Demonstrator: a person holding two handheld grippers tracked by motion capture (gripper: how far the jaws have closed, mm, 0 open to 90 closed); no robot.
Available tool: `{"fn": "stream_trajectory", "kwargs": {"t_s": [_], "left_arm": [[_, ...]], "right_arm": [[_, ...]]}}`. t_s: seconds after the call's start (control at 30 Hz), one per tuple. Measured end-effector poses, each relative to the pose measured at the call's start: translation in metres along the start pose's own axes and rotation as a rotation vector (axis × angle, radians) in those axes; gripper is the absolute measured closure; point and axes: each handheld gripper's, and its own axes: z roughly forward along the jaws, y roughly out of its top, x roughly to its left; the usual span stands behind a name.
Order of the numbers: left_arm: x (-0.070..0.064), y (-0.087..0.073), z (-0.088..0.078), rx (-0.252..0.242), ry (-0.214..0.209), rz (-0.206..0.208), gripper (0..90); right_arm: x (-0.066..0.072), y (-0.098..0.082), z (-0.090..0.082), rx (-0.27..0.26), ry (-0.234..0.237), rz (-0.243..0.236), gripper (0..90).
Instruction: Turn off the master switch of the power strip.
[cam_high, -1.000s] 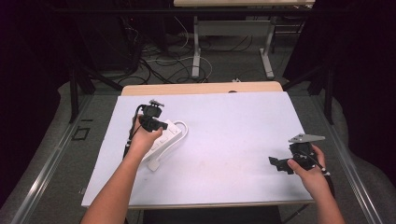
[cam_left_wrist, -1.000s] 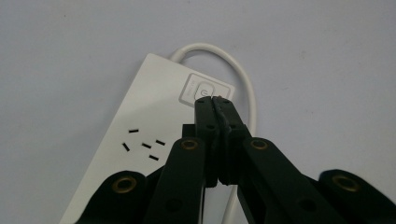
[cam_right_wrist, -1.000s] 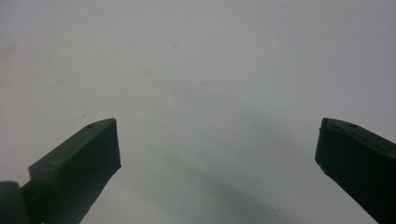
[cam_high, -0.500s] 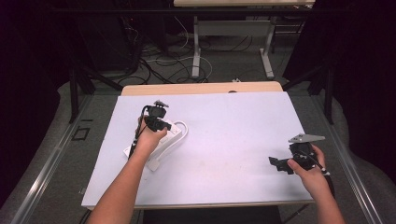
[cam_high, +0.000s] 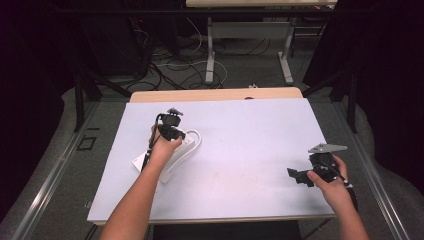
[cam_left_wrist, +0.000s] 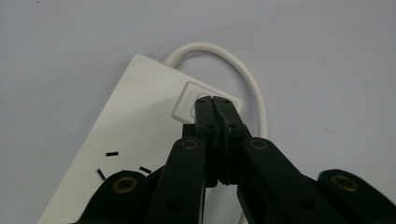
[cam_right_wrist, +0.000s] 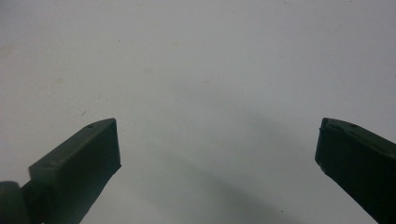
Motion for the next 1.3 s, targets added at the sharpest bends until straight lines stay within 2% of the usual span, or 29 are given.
{"fn": "stream_trajectory", "kwargs": {"t_s": [0.37, 0.8, 1.3], "left_arm": [[0.000, 0.002, 0.013, 0.016, 0.006, -0.014, 89.7], [0.001, 0.003, 0.023, 0.006, 0.019, -0.020, 89.7], [-0.001, 0.004, 0.024, 0.011, 0.028, -0.012, 89.8]], "right_arm": [[0.001, 0.000, 0.001, 0.004, 0.004, 0.004, 0.0], [0.000, 0.000, 0.001, 0.006, -0.001, 0.002, 0.0], [0.001, 0.000, 0.002, 0.011, 0.001, -0.003, 0.0]]}}
